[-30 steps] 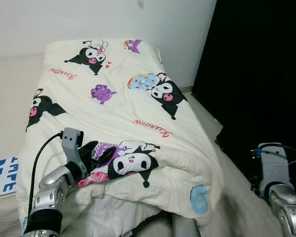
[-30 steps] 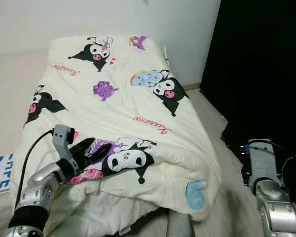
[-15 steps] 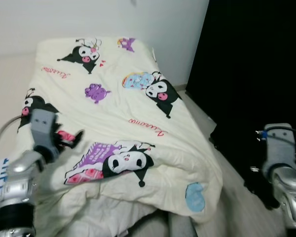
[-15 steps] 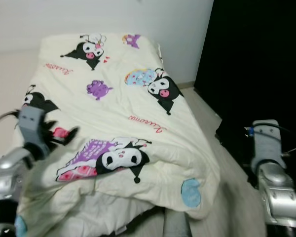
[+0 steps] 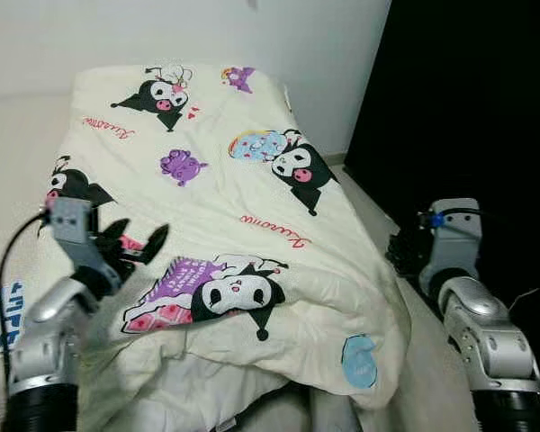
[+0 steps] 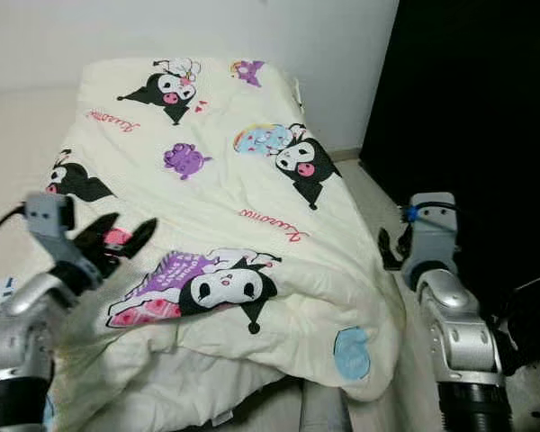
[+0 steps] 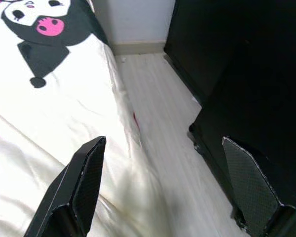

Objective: Clean up the room

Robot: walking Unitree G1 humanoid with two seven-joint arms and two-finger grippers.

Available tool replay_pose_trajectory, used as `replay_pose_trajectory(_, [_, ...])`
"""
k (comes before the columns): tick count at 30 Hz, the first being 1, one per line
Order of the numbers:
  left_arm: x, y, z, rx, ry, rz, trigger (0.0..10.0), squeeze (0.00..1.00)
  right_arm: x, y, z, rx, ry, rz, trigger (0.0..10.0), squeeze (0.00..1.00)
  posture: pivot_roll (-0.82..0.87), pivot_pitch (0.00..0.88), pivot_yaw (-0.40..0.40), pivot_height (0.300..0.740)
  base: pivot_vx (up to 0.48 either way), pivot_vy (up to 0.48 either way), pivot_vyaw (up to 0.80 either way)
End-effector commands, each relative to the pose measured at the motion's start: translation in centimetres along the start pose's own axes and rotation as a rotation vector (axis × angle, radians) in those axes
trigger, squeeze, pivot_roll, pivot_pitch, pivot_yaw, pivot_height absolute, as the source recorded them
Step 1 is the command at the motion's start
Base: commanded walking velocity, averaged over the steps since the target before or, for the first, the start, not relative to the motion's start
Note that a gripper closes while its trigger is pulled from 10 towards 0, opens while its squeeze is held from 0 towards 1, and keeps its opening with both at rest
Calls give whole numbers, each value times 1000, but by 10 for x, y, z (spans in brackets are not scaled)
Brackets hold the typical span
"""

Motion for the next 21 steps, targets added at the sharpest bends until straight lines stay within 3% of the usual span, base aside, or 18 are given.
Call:
replay_pose_trajectory(1, [2,-2,5,-12,-4,-7,10000,0,0,-10,-5,1,11,-18,10000,0,-143,158,-19,521,0,0,0])
replay_pose_trajectory(11, [8,-8,15,-42,-39,-31,10000,0,4,-14,-13,4,36,-5,10000,0,-147,142,-16,556,0,0,0])
replay_pose_trajectory(21, [8,-35,30,-67,-47,-97,10000,0,7,-18,-22,0,78,0,10000,0,-146,136,-21,601,0,0,0])
Point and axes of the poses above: a point about 5 cm out from each wrist's last joint towards the gripper, its own x axis pointing out of the wrist towards the gripper, its own y axis along the axis of the wrist's last joint, z = x × y, the point moved 3 cm from there along x, pointing out of the wrist towards the gripper, and after that the axes turned 4 degrees about -x, right-handed, at the moved point
